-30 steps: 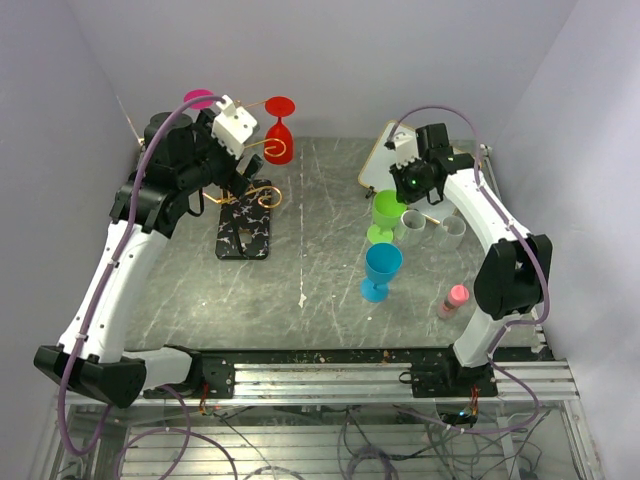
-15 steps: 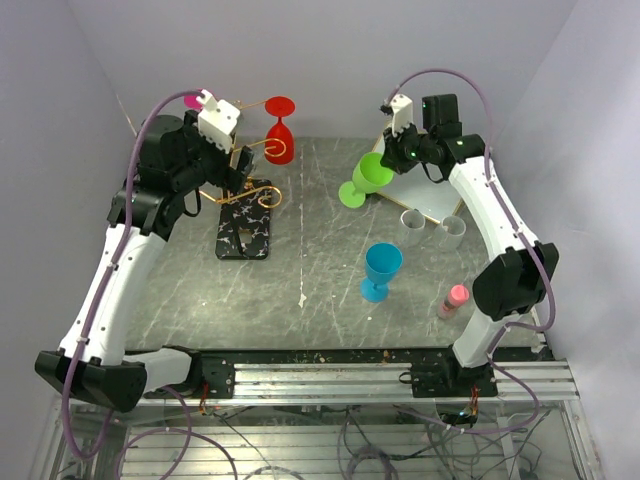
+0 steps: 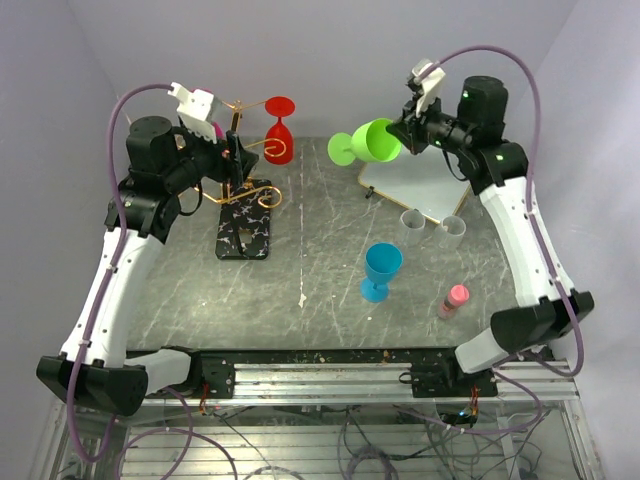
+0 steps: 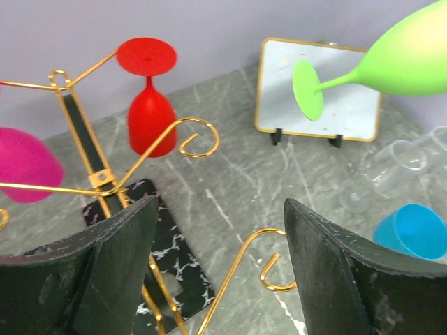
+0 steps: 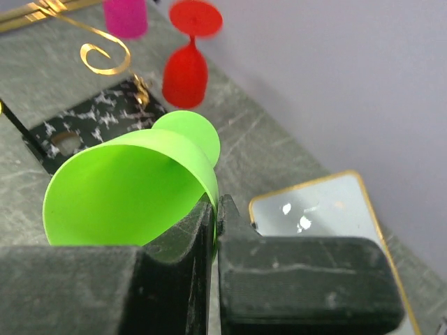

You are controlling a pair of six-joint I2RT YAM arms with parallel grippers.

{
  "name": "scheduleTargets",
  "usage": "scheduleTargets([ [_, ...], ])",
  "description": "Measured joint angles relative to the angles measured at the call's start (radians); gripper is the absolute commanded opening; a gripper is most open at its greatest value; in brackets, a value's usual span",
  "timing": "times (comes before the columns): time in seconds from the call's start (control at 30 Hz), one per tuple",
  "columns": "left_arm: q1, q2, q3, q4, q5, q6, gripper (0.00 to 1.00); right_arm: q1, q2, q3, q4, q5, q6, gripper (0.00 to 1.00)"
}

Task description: Place the wine glass upside down on the wine glass rack

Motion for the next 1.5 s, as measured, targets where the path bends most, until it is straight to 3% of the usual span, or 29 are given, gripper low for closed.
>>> scheduleTargets([
  [0.2,0.0,0.018,-0.029,0.066,0.117,-0.16,0.76,0.049,-0.09,0.02,0.042,-0.079,0.008,0.0],
  [0.47,-0.032,0.135,0.005,0.132,0.195,-0.307,0.76,0.148,-0.05,0.093,0.031,-0.145,0.006,0.0],
  [0.63,-0.059,0.183,0.006,0.159,0.246,-0.372,0.71,0.161,-0.041,0.096,0.022,-0.168,0.006,0.0],
  [1.0,-0.076,0.212,0.004,0.216,0.327,-0.439,0.41,0.17,-0.041,0.096,0.01,-0.185,-0.005,0.0],
  [1.17,-0.083,0.216,0.002,0.214,0.334,-0.442,0.38,0.17,-0.041,0.096,0.01,-0.185,-0.008,0.0],
  [1.5,-0.085,0.217,-0.03,0.218,0.34,-0.451,0.23,0.17,-0.041,0.096,0.0,-0.184,-0.01,0.0],
])
